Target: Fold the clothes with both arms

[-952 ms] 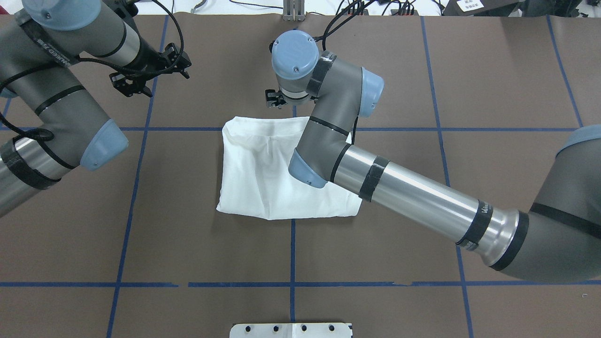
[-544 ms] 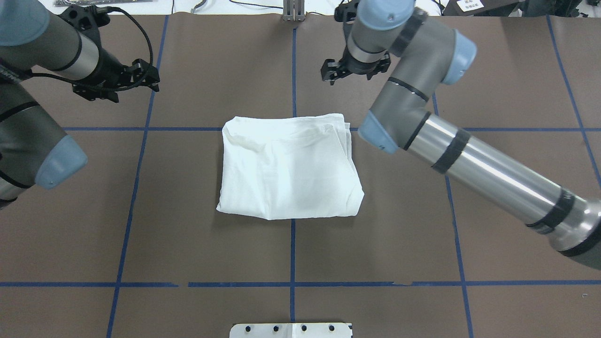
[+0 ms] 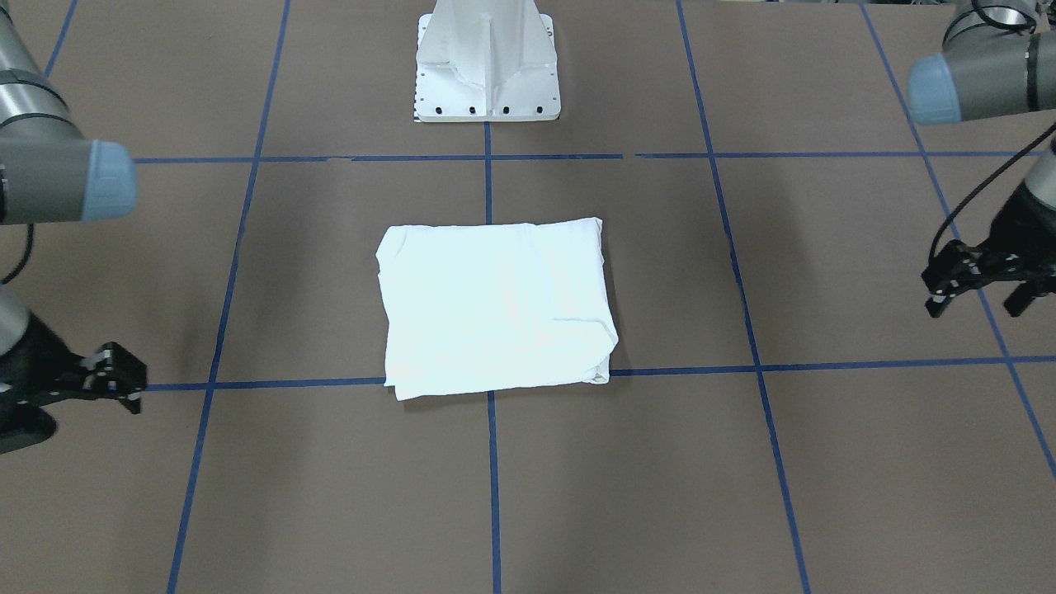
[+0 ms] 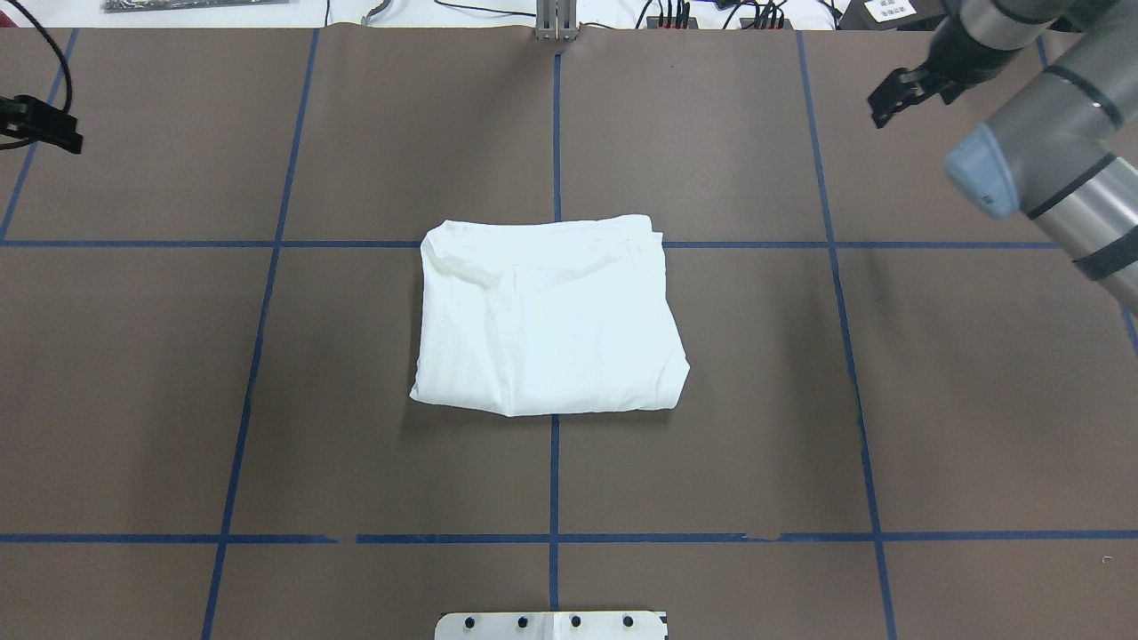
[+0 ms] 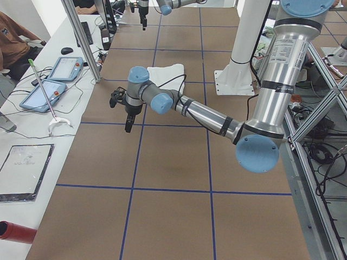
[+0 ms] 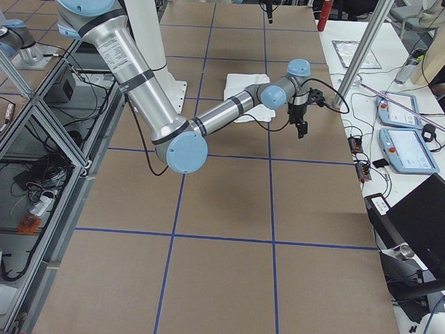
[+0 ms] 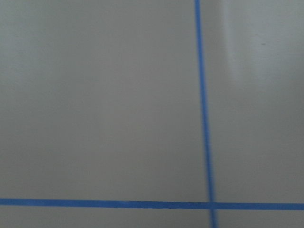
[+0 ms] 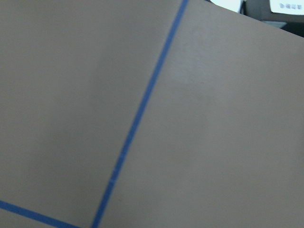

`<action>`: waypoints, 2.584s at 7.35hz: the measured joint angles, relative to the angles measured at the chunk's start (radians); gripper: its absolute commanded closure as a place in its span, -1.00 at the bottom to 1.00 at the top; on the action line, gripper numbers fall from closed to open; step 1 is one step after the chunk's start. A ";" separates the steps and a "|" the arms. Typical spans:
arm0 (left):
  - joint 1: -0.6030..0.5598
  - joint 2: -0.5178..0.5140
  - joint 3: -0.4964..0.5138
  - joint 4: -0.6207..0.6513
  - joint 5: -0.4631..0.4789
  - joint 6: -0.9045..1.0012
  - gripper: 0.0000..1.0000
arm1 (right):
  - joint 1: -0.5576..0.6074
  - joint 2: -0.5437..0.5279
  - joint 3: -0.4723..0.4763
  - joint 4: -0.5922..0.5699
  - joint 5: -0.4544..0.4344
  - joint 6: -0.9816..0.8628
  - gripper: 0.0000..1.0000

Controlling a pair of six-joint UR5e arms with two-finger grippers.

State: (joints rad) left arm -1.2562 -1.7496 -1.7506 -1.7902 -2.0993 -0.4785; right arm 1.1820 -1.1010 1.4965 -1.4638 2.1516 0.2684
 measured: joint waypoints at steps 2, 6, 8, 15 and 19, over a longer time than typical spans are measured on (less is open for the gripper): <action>-0.142 0.086 0.013 0.004 -0.035 0.282 -1.00 | 0.179 -0.124 -0.008 -0.028 0.118 -0.272 -1.00; -0.310 0.225 0.020 -0.032 -0.098 0.383 -1.00 | 0.360 -0.350 0.002 -0.070 0.205 -0.504 -1.00; -0.315 0.249 0.034 -0.098 -0.101 0.348 -1.00 | 0.402 -0.418 0.009 0.004 0.215 -0.509 -1.00; -0.315 0.278 0.056 0.098 -0.207 0.346 -1.00 | 0.418 -0.480 0.115 -0.144 0.299 -0.284 -1.00; -0.315 0.276 0.055 0.125 -0.221 0.407 -1.00 | 0.418 -0.484 0.123 -0.156 0.298 -0.281 -1.00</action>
State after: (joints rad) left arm -1.5710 -1.4736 -1.6952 -1.6654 -2.3201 -0.0714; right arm 1.5998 -1.5845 1.6196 -1.6194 2.4498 -0.0126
